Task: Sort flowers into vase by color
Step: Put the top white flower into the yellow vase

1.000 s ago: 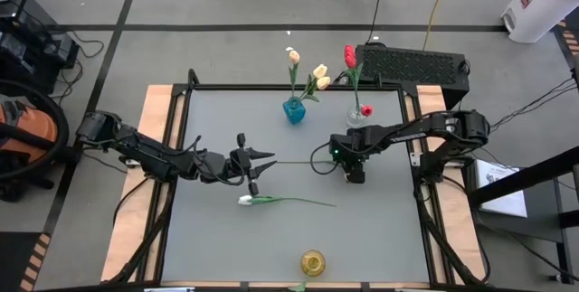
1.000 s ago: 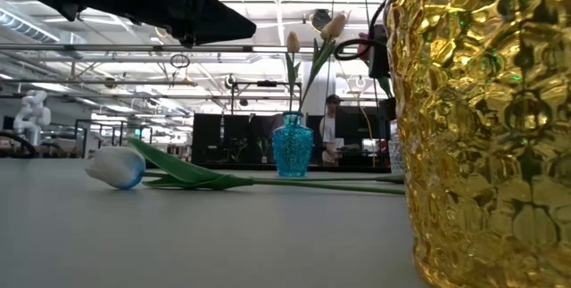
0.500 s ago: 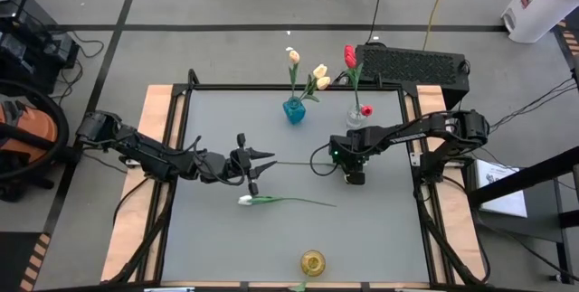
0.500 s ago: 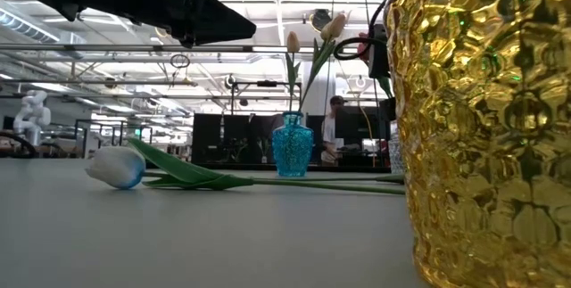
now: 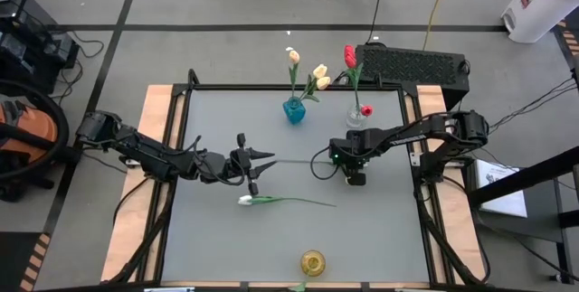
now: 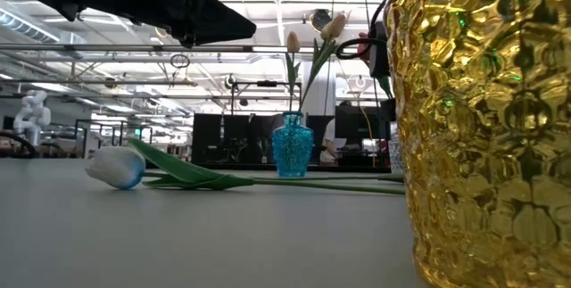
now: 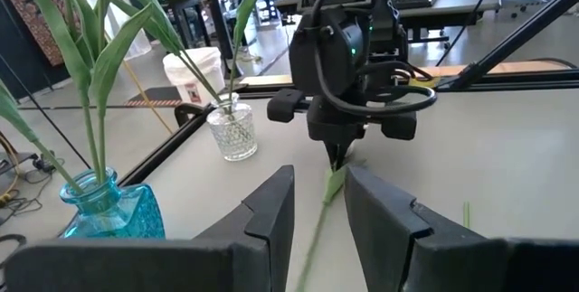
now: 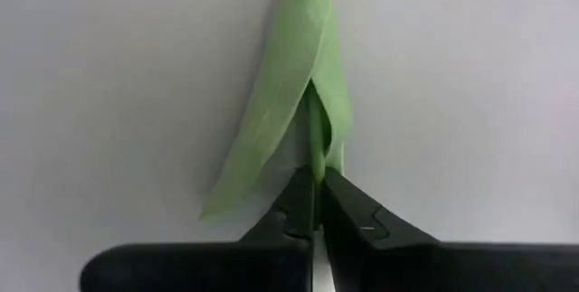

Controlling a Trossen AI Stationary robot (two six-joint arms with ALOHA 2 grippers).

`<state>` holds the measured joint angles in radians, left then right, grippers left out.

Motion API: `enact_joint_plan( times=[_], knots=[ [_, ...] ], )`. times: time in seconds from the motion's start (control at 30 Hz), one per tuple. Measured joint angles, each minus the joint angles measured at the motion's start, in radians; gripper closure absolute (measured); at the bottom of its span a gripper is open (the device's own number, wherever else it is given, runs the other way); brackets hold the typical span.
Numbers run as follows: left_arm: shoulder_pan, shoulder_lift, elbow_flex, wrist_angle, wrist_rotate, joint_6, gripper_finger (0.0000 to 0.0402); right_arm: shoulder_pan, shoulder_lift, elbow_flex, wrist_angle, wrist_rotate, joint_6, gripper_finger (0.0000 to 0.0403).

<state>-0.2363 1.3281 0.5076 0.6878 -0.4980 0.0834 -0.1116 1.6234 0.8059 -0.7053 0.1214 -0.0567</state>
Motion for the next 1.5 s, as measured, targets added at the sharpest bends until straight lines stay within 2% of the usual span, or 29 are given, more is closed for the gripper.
enact_joint_plan(
  times=[0.3,0.47,1.1,1.33,1.43,1.5],
  knots=[
    [0.000,0.000,0.000,0.002,0.000,-0.003,0.0295,0.061,-0.065,-0.010,-0.081,0.007,0.056,0.0402],
    [0.000,0.000,0.000,0.003,0.000,-0.025,0.0295,0.096,-0.136,-0.006,-0.124,0.011,0.117,0.0402],
    [0.000,0.000,0.000,0.007,0.000,-0.030,0.0295,0.256,-0.438,-0.003,-0.118,0.011,0.321,0.0403],
    [0.000,0.000,0.000,0.007,0.000,-0.029,0.0295,0.284,-0.468,-0.002,-0.143,0.000,0.388,0.0402],
    [0.000,0.000,0.000,0.006,0.003,-0.035,0.0295,0.294,-0.467,-0.002,-0.138,-0.046,0.414,0.0402],
    [0.001,0.000,0.000,0.004,0.042,-0.049,0.0295,0.305,-0.463,-0.001,-0.133,-0.050,0.432,0.0402]
  ],
)
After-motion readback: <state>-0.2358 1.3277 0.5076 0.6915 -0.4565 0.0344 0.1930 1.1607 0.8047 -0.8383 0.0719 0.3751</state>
